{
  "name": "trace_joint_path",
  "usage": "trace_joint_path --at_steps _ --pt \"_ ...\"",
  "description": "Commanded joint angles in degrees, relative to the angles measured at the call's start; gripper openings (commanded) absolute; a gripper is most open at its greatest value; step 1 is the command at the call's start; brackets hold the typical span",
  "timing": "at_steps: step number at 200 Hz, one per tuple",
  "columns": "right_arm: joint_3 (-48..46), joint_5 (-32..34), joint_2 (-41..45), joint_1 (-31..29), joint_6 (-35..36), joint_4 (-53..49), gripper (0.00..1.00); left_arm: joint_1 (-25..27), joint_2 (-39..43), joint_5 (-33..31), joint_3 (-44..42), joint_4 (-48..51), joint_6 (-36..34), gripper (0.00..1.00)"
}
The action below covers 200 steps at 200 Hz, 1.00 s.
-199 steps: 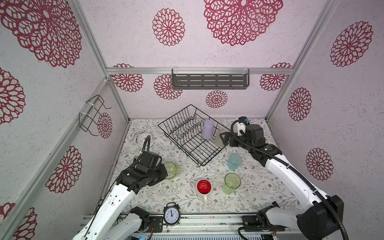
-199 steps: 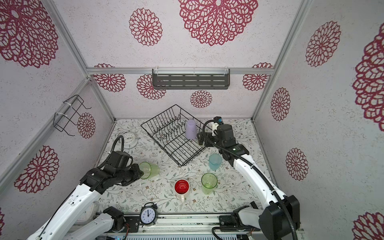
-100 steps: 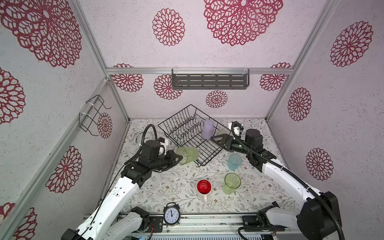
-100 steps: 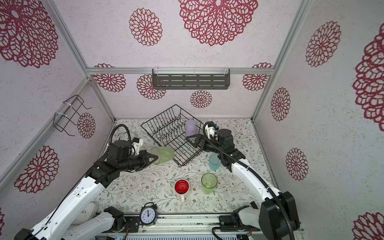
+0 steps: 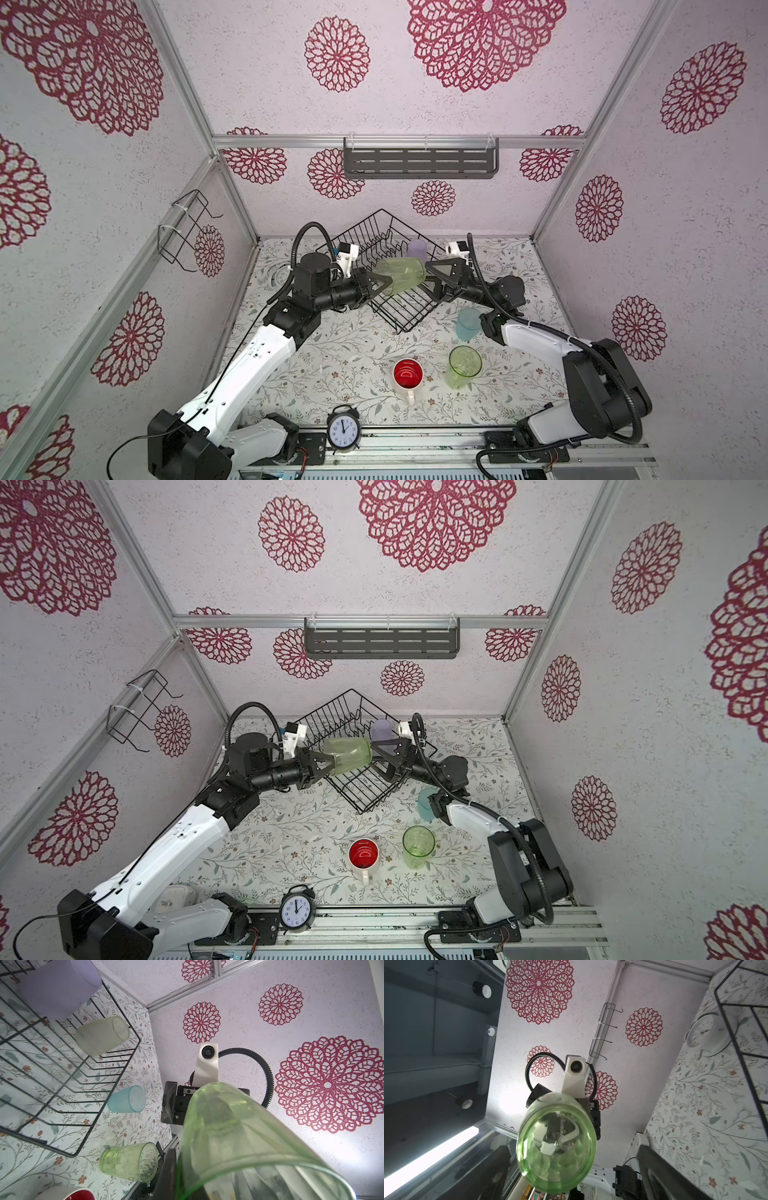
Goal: Load the cups into the dish rack
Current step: 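Carry the clear green cup toward the right gripper while it reaches over, then grasp the clear green cup with the right gripper beside the left gripper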
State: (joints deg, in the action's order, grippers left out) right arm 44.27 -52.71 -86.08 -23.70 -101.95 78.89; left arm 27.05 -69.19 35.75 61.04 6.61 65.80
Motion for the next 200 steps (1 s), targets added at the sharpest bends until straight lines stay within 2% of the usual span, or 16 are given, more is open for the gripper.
trace_joint_path --at_steps 1,53,97,127,200 --pt "0.31 0.72 0.62 -0.99 -8.84 17.62 0.99 0.88 -0.92 2.42 1.71 -4.05 1.34 0.0" --pt "0.99 1.3 0.61 -2.59 -7.97 16.76 0.99 0.96 -1.56 1.29 1.9 -1.14 1.2 0.0" --pt "1.52 0.36 -0.05 -5.45 -2.46 10.87 0.97 2.29 -3.52 2.37 2.57 -2.22 1.17 0.0" --pt "2.59 -1.37 0.1 -5.39 1.83 5.04 0.94 3.24 -5.46 3.45 2.72 -4.0 2.1 0.0" --pt "4.14 -2.49 -0.62 -4.47 4.03 2.16 0.96 4.47 -5.1 4.66 2.08 -2.89 0.44 0.0"
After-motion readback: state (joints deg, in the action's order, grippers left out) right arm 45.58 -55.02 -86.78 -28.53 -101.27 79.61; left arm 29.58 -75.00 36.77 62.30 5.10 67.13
